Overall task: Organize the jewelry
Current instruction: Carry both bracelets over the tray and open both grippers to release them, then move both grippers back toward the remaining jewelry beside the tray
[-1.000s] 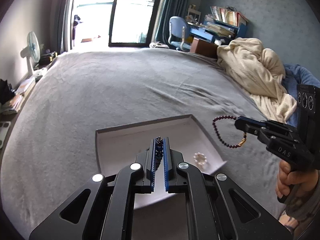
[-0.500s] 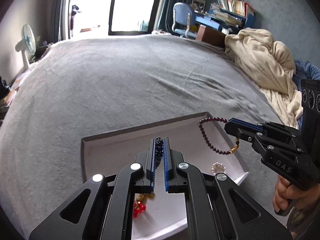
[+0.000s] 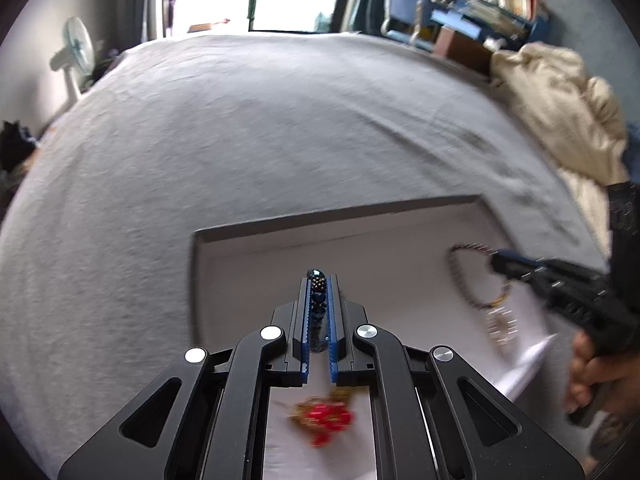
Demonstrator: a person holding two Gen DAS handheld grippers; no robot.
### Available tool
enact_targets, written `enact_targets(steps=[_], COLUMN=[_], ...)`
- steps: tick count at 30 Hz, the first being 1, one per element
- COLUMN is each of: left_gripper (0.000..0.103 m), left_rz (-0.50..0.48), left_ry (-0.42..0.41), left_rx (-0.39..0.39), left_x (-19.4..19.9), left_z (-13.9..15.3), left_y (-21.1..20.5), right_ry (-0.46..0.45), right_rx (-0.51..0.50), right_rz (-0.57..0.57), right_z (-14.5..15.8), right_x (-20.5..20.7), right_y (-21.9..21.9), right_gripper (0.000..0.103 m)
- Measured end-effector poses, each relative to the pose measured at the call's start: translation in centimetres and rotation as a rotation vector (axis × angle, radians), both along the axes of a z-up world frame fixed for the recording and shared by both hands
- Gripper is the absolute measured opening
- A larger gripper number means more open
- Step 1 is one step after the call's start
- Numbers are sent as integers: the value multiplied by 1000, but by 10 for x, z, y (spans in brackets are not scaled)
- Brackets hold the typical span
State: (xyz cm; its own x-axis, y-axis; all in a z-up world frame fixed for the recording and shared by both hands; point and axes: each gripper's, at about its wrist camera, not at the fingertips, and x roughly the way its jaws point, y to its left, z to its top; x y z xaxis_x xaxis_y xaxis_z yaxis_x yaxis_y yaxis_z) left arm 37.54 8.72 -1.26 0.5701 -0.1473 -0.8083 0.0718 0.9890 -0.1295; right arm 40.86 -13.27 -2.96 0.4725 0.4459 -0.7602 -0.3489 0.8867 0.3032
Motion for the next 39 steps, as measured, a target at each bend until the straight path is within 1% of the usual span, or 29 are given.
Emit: enact_targets(steps=[4,5,6,8,9,10,11,13,15,17,19,20,23,25,28,31,35,37,39], left_gripper=[8,11,20,31,32,33,34,38,49,55,56,58,62,64,66,67,68,68,68], left_rz=[20,26,30,28,29,30,33,37,40,29,14,5,-8,-17,-40,-69,-96,-105,-103], left_ry=[18,25,33,33,29,27,23,16,-5,-27,-43,-56,-96,-117,-142,-157,-154,-147,-140], left_rx=[37,38,33,11,13,17,13,8,14,28,30,19,-4,-11,-7,14,42,53,47], left_x=[0,0,0,-2,-4,-5,-7,-9,-13,-18,-24,-29,-41,-51,-73,-93,-117,-130,-140], left_z=[-8,-10,-11,-13,-12,-11,-9,-6,0,7,14,21,38,47,59,63,59,55,51], left_y=[4,6,8,11,13,13,15,15,14,10,7,5,-1,-5,-13,-19,-24,-25,-24], right_ry=[1,-7,-11,-16,-27,-32,-41,-60,-70,-80,-86,-95,-115,-134,-152,-166,-171,-164,-157], right_rx=[-40,-59,-70,-69,-71,-66,-58,-49,-45,-45,-46,-47,-48,-48,-53,-57,-58,-55,-59], right_rz=[-17,-17,-17,-8,-10,-12,-15,-26,-32,-33,-34,-34,-27,-22,-7,10,17,15,14], right_z=[-9,-9,-9,-7,-3,0,4,11,18,25,30,35,48,57,66,74,78,76,73], right_x=[3,3,3,3,2,2,1,-2,-5,-10,-15,-21,-36,-50,-67,-87,-108,-116,-122], right_y=[-6,-6,-7,-10,-12,-14,-16,-21,-25,-27,-30,-33,-37,-42,-45,-49,-55,-57,-57], right_gripper=[6,6,7,7,7,9,18,25,25,25,27,31,38,40,49,50,57,59,61])
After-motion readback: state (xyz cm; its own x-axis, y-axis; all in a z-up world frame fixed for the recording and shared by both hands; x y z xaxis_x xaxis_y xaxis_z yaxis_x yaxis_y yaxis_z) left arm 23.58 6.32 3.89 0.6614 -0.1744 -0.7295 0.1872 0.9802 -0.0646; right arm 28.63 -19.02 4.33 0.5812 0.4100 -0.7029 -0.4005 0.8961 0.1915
